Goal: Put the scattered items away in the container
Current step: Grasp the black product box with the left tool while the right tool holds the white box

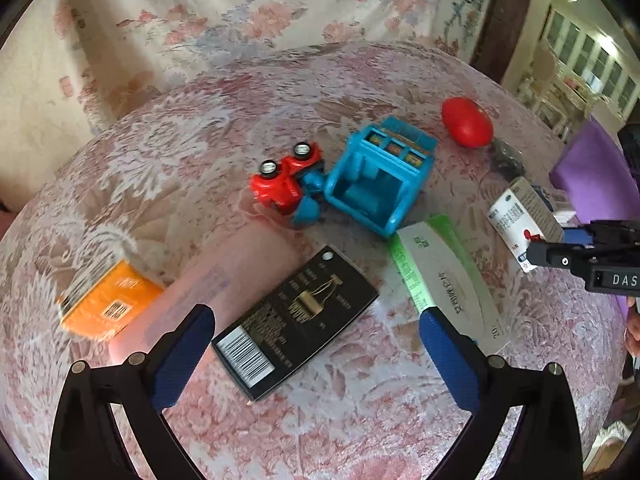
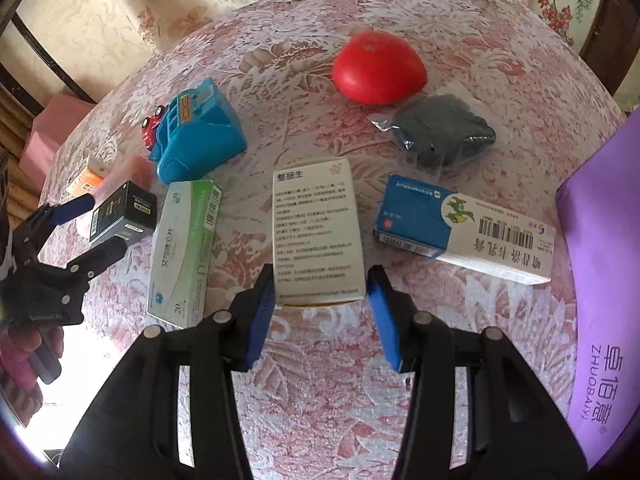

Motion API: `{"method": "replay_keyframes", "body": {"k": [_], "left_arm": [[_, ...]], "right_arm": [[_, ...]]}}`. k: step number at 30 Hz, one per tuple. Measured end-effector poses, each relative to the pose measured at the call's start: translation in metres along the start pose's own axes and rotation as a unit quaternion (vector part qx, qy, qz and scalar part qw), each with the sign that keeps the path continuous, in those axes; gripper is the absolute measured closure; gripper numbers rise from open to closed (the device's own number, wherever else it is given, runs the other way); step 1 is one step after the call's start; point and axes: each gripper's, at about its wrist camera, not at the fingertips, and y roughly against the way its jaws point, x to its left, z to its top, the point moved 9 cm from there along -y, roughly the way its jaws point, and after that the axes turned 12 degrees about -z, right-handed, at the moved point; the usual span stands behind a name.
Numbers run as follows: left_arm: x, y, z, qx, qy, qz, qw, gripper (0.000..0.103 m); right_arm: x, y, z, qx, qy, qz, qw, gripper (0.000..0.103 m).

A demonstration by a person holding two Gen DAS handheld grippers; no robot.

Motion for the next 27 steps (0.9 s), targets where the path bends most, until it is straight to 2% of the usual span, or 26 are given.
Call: {"method": "replay_keyframes", "body": {"k": [3, 5, 10, 16, 24, 27], "left_arm": [[-0.005, -0.005, -0.005, 0.019, -0.006, -0.012, 0.9997, 0.008], [-0.009, -0.004, -0.013, 0.034, 0.011, -0.034, 0.9988, 0.014], [-0.017, 0.003, -0.040, 0.060, 0.061, -0.073, 0.9937, 0.015], [0.005, 0.008, -0.044, 0.042, 0.110, -0.025, 0.9927, 0.015], [0.023, -0.016, -0.033, 0.048, 0.125, 0.020, 0.9908, 0.016], [0.023, -0.014, -0.037, 0.047, 0.130, 0.032, 0.9898, 0.021]], "right_arm": [[0.000, 0.001, 0.002, -0.003, 0.002, 0.003, 1.000, 0.053], [0.000, 0.003, 0.003, -0.006, 0.003, 0.005, 1.000, 0.053], [0.001, 0.004, 0.004, -0.009, 0.007, 0.014, 1.000, 0.053], [0.004, 0.002, 0.001, -0.012, 0.026, 0.021, 0.999, 0.053], [0.008, -0.004, 0.001, -0.014, 0.049, 0.020, 0.999, 0.054], [0.007, -0.002, 0.001, -0.020, 0.049, 0.025, 0.998, 0.055]]}}
